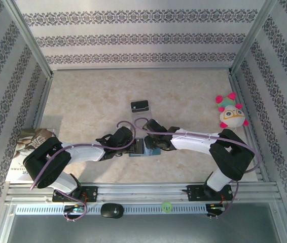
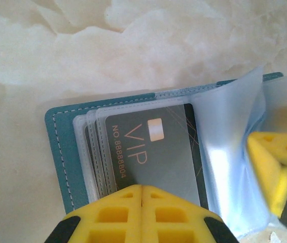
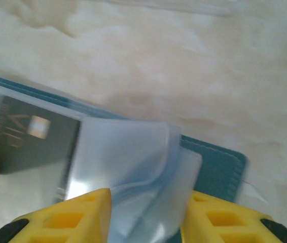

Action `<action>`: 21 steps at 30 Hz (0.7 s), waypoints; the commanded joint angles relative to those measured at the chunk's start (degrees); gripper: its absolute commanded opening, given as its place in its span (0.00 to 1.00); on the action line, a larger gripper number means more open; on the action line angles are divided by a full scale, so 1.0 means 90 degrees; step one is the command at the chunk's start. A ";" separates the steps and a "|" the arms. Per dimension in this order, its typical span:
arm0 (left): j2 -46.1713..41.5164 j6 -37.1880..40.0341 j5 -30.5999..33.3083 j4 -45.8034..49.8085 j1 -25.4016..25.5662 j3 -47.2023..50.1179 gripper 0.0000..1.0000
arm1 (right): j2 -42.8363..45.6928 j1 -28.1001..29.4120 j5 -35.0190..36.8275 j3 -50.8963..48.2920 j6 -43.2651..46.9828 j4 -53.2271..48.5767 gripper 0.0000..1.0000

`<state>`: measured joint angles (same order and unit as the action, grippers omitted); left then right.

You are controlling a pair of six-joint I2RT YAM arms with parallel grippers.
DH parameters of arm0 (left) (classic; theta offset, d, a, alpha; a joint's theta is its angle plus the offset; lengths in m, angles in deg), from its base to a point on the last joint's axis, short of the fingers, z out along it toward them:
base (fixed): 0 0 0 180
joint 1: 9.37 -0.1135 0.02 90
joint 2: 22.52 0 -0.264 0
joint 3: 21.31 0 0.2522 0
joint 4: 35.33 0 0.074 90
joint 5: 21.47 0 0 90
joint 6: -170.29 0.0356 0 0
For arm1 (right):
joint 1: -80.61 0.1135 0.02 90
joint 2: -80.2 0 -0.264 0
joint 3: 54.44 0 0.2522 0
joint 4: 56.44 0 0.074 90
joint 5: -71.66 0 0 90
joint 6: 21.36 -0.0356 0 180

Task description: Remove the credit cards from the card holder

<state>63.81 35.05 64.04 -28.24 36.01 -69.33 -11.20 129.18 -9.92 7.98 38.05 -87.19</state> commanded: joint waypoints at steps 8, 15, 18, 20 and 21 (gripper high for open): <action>0.0018 0.0169 -0.0095 0.0176 0.0055 0.0047 0.00 | 0.1738 -0.0175 -0.0151 0.0071 0.0433 -0.0592 0.44; -0.0040 0.0131 -0.0058 0.0112 0.0055 0.0065 0.00 | 0.0681 -0.0211 -0.2161 0.0685 0.0259 -0.0093 0.30; 0.0003 0.0143 -0.0079 0.0122 0.0055 0.0028 0.00 | 0.0241 -0.0235 -0.2222 0.0508 0.0039 0.0037 0.26; 0.0044 0.0142 -0.0101 0.0102 0.0055 0.0016 0.00 | 0.0164 -0.0325 -0.2175 0.0169 -0.0168 0.0105 0.24; 0.0063 0.0133 -0.0116 0.0079 0.0055 0.0008 0.00 | 0.0189 -0.0388 -0.2083 -0.0018 -0.0250 0.0108 0.23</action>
<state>63.81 35.30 63.97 -28.31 36.01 -69.33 -9.45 126.95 -27.03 11.26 38.61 -85.97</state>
